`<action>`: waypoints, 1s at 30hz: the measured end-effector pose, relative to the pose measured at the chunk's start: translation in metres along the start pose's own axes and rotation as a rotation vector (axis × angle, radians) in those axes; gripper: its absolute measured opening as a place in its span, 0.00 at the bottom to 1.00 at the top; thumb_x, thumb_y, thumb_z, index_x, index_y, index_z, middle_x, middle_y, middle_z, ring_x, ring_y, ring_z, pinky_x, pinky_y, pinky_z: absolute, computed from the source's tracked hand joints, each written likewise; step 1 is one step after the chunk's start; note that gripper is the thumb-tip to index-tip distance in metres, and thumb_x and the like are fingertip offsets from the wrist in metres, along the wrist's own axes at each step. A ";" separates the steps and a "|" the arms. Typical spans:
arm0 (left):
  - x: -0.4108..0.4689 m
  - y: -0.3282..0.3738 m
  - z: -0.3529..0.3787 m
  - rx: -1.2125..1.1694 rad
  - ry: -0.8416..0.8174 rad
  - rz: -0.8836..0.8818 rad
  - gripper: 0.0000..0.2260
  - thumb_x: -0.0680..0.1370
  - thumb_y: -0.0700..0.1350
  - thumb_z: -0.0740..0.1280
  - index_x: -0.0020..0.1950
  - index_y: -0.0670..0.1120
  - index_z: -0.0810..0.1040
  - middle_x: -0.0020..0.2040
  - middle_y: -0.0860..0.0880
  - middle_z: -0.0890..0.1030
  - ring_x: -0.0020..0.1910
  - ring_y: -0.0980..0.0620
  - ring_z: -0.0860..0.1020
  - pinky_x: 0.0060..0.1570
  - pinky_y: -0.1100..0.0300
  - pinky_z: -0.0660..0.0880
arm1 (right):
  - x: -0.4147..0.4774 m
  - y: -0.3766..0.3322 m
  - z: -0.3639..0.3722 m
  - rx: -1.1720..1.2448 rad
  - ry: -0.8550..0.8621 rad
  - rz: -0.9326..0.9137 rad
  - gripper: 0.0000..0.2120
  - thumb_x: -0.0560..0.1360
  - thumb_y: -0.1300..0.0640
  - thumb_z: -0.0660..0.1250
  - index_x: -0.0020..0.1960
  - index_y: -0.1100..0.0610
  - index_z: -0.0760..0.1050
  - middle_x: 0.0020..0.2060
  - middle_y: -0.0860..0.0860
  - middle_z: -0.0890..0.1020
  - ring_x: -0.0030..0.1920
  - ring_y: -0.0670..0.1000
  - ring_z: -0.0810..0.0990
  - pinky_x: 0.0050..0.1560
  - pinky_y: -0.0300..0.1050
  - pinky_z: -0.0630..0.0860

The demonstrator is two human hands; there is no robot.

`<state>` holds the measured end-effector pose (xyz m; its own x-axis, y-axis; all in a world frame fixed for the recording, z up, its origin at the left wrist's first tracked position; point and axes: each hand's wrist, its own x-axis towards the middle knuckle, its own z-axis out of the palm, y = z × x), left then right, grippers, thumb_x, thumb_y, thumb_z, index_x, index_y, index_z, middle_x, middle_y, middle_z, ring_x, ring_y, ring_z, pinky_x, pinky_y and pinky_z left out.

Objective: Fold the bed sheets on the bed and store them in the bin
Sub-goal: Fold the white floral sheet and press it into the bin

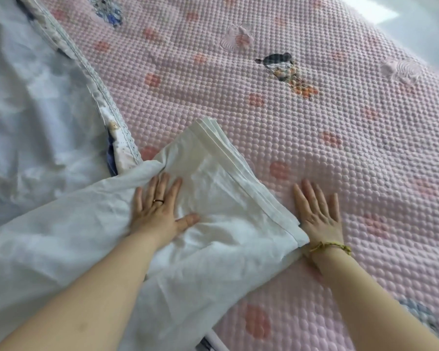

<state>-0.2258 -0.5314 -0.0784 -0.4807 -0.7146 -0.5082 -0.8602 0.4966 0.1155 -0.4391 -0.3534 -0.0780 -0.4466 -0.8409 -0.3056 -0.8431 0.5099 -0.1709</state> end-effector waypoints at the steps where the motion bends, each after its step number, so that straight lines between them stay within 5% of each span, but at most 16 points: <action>1: 0.001 -0.001 0.001 0.008 0.011 0.003 0.38 0.74 0.67 0.52 0.74 0.54 0.34 0.74 0.52 0.31 0.73 0.53 0.31 0.70 0.52 0.33 | -0.002 0.019 0.002 -0.057 0.008 0.104 0.36 0.58 0.35 0.23 0.64 0.47 0.24 0.66 0.43 0.29 0.65 0.41 0.27 0.52 0.39 0.12; 5: 0.000 0.006 0.004 0.014 0.075 -0.010 0.38 0.73 0.69 0.50 0.75 0.54 0.37 0.75 0.49 0.34 0.74 0.52 0.34 0.69 0.53 0.33 | -0.003 0.036 0.012 -0.049 -0.018 0.150 0.34 0.60 0.36 0.22 0.65 0.47 0.26 0.64 0.43 0.27 0.65 0.41 0.27 0.53 0.39 0.12; 7: -0.006 0.010 0.008 0.001 0.303 0.082 0.37 0.71 0.68 0.50 0.76 0.52 0.50 0.76 0.41 0.50 0.74 0.48 0.47 0.69 0.50 0.40 | 0.002 0.033 0.019 -0.006 0.062 0.142 0.33 0.62 0.37 0.24 0.65 0.47 0.27 0.64 0.43 0.27 0.65 0.41 0.27 0.55 0.39 0.13; 9: -0.017 0.026 0.015 -0.108 0.497 0.248 0.29 0.70 0.59 0.55 0.68 0.46 0.65 0.66 0.34 0.71 0.64 0.43 0.63 0.63 0.44 0.60 | 0.003 0.036 0.025 0.008 0.101 0.162 0.32 0.64 0.38 0.28 0.67 0.46 0.31 0.66 0.43 0.31 0.67 0.41 0.31 0.59 0.39 0.15; 12: -0.046 0.083 0.029 -0.213 0.484 0.500 0.24 0.69 0.60 0.58 0.55 0.46 0.79 0.53 0.44 0.82 0.52 0.47 0.79 0.54 0.57 0.68 | 0.004 0.037 0.031 0.038 0.195 0.172 0.31 0.69 0.40 0.36 0.70 0.48 0.42 0.69 0.45 0.42 0.70 0.43 0.41 0.64 0.38 0.20; 14: -0.055 0.118 0.034 -0.178 0.377 0.518 0.27 0.65 0.64 0.56 0.49 0.48 0.83 0.47 0.50 0.83 0.45 0.51 0.82 0.47 0.61 0.75 | 0.007 0.041 0.038 0.035 0.266 0.173 0.31 0.72 0.42 0.42 0.73 0.52 0.52 0.70 0.48 0.49 0.70 0.47 0.49 0.67 0.38 0.24; 17: -0.042 0.133 0.036 -0.221 0.394 0.476 0.19 0.65 0.57 0.56 0.40 0.50 0.83 0.40 0.54 0.82 0.37 0.52 0.80 0.35 0.66 0.76 | 0.010 0.042 0.043 0.009 0.387 0.137 0.28 0.73 0.48 0.52 0.69 0.59 0.67 0.69 0.54 0.63 0.68 0.53 0.60 0.71 0.41 0.34; 21: -0.029 0.132 0.033 -0.220 0.400 0.422 0.14 0.67 0.48 0.56 0.29 0.50 0.79 0.31 0.56 0.78 0.27 0.54 0.75 0.25 0.68 0.67 | 0.012 0.045 0.048 -0.020 0.464 0.117 0.26 0.72 0.49 0.53 0.67 0.59 0.68 0.65 0.60 0.72 0.68 0.54 0.61 0.70 0.44 0.40; 26: -0.031 0.139 0.029 -0.546 0.218 0.374 0.17 0.71 0.50 0.54 0.47 0.41 0.77 0.42 0.47 0.79 0.44 0.47 0.76 0.41 0.61 0.65 | 0.014 0.047 0.050 -0.028 0.505 0.108 0.26 0.72 0.48 0.53 0.68 0.56 0.62 0.65 0.60 0.72 0.66 0.54 0.60 0.69 0.46 0.42; 30: -0.048 0.148 0.031 -0.672 0.039 0.532 0.21 0.70 0.53 0.55 0.51 0.43 0.78 0.48 0.47 0.80 0.50 0.52 0.74 0.48 0.67 0.65 | 0.015 0.047 0.051 -0.021 0.509 0.103 0.26 0.71 0.49 0.53 0.67 0.56 0.62 0.65 0.60 0.73 0.66 0.54 0.60 0.71 0.43 0.38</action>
<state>-0.3247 -0.4089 -0.0632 -0.8438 -0.4921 -0.2141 -0.4303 0.3819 0.8179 -0.4705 -0.3332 -0.1381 -0.6120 -0.7713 0.1750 -0.7908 0.5950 -0.1434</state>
